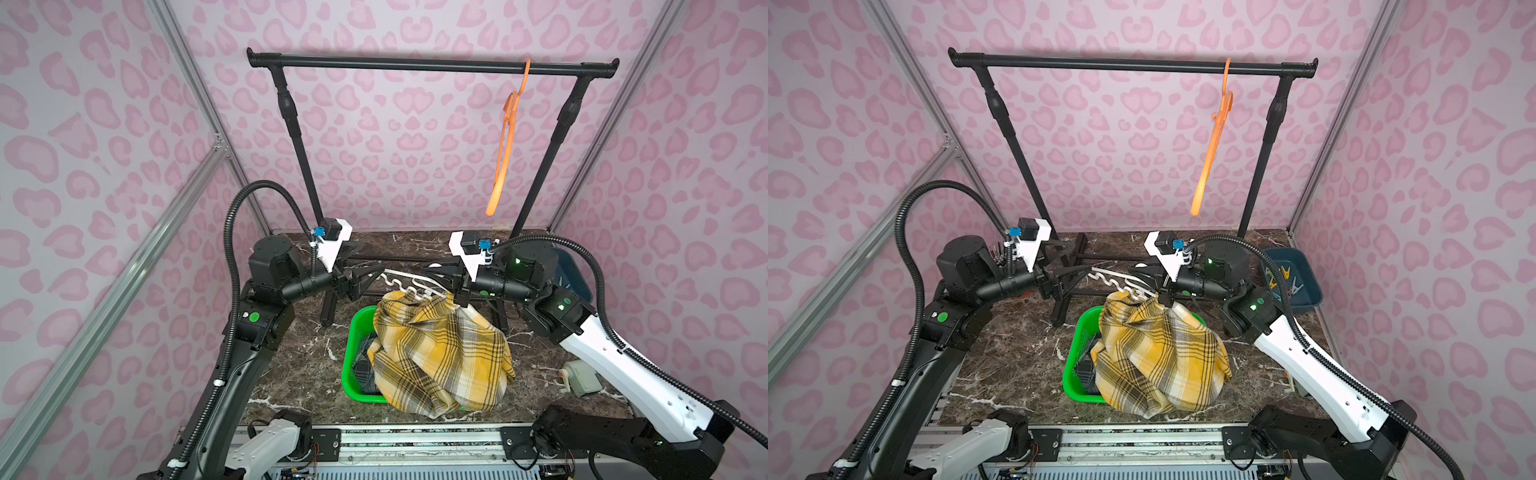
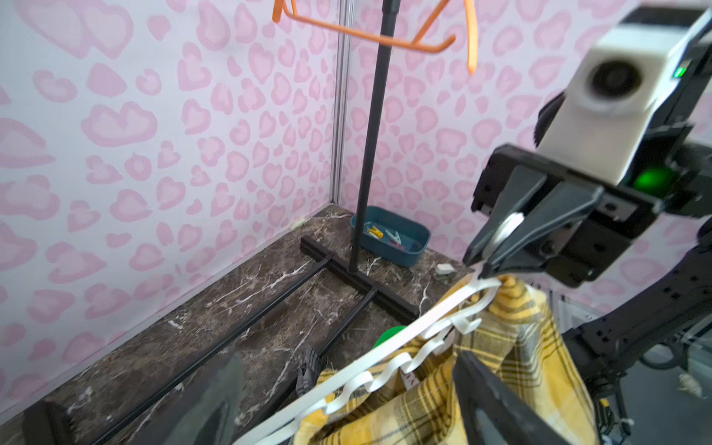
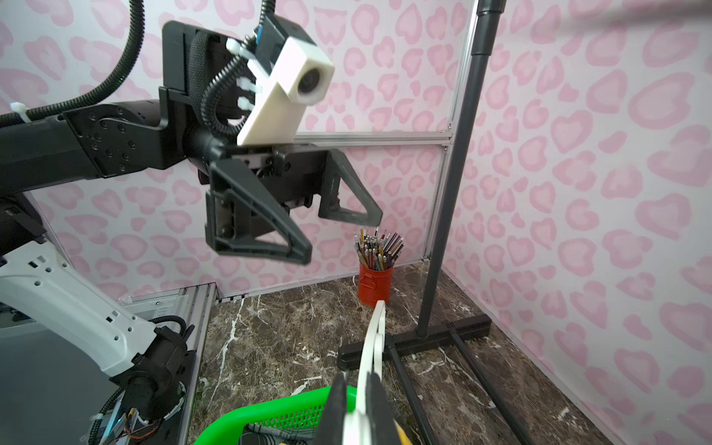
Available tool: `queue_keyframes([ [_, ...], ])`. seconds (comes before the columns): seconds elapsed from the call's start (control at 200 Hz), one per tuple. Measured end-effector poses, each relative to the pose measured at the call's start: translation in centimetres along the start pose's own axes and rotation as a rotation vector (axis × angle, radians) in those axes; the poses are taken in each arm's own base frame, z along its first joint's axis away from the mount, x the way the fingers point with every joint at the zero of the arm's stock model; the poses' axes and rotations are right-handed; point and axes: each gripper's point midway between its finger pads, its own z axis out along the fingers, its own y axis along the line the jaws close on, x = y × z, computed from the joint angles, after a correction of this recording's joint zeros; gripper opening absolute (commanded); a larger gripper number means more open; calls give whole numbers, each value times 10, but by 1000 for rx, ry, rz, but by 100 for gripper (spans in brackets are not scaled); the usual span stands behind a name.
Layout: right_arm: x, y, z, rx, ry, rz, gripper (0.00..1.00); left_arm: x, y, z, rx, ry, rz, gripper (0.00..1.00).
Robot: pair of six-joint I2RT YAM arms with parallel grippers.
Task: Remove the clothespins securing long-sleeve shirts to the hanger
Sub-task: Remove the long-sleeve shirt from the hanger.
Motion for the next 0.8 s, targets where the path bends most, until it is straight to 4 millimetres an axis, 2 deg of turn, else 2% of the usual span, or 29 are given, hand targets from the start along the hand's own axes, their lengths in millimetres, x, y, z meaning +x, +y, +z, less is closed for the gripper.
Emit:
queue_keyframes([
  [0.115, -3, 3, 5, -41, 6, -2, 0, 20, 5, 8, -26, 90, 51, 88],
  [0.2, -2, 7, 6, -69, 16, -2, 0, 24, 4, 9, -11, 127, 76, 87],
  [0.36, 5, 15, 9, -130, 45, -1, 0, 19, -13, 12, 107, 149, 108, 87],
  [0.585, 9, 23, 8, -183, 65, -2, 0, 37, -37, 20, 302, 249, 55, 84],
  [0.745, 6, 24, 8, -192, 57, -13, 0, 52, -49, 24, 360, 305, 31, 78],
  [0.8, 6, 23, 9, -192, 57, -13, 0, 58, -52, 26, 375, 328, 18, 72],
])
